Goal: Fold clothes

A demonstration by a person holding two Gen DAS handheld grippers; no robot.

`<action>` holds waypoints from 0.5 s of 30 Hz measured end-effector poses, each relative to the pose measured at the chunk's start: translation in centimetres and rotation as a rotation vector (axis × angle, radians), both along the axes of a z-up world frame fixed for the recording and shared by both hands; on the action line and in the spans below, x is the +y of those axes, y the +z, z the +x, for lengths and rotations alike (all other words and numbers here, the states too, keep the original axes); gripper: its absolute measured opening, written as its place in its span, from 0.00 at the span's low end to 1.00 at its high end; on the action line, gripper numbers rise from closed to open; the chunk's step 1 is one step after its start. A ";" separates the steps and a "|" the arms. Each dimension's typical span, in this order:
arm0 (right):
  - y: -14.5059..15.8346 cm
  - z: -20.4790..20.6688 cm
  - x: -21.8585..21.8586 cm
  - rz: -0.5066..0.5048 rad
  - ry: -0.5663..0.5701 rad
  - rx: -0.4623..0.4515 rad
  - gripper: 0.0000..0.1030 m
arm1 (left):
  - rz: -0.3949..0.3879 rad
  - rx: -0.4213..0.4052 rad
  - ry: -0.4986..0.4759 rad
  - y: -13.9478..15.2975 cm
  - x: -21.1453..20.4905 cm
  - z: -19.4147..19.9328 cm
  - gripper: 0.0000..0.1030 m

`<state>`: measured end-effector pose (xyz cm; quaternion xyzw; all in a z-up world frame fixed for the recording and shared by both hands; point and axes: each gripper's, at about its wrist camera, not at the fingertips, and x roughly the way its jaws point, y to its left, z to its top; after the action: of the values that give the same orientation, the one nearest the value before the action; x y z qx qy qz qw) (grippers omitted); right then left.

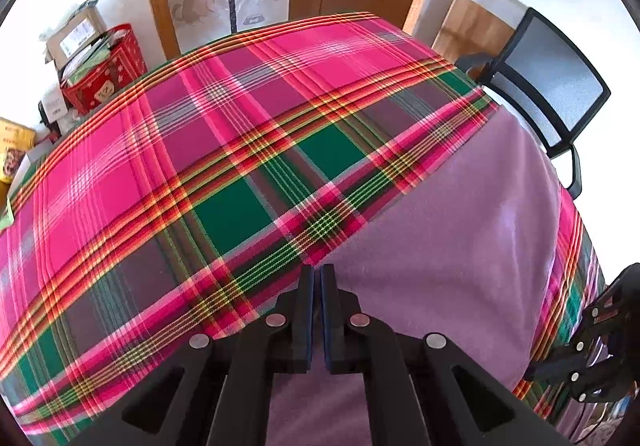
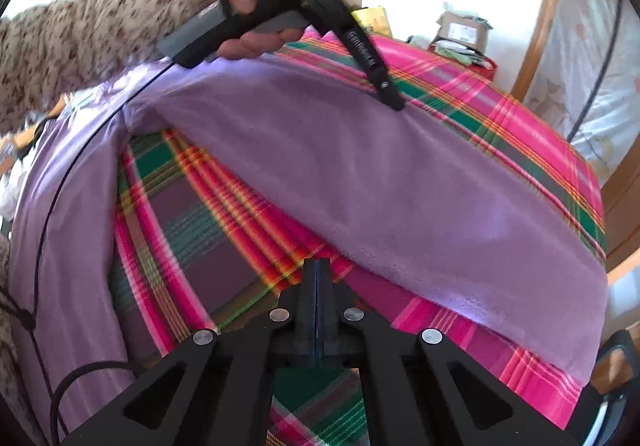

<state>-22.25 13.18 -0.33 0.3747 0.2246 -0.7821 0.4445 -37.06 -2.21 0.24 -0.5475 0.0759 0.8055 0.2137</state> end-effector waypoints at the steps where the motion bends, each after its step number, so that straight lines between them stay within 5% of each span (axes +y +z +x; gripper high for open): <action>1: 0.3 -0.1 0.2 -0.019 -0.012 0.000 0.00 | 0.003 -0.002 0.005 0.0 0.0 -0.1 0.04; 8: 2.2 -1.2 0.3 -0.111 -0.081 0.012 0.06 | 0.035 -0.027 0.051 -0.1 -0.4 -0.7 0.06; 15: -0.2 -1.9 -1.1 -0.066 -0.128 -0.047 0.10 | 0.050 -0.033 0.122 0.4 -1.6 -0.3 0.08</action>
<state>-24.13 12.10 -0.56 0.3917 0.1640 -0.8069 0.4107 -37.39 -3.81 0.62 -0.5588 0.0187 0.8096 0.1789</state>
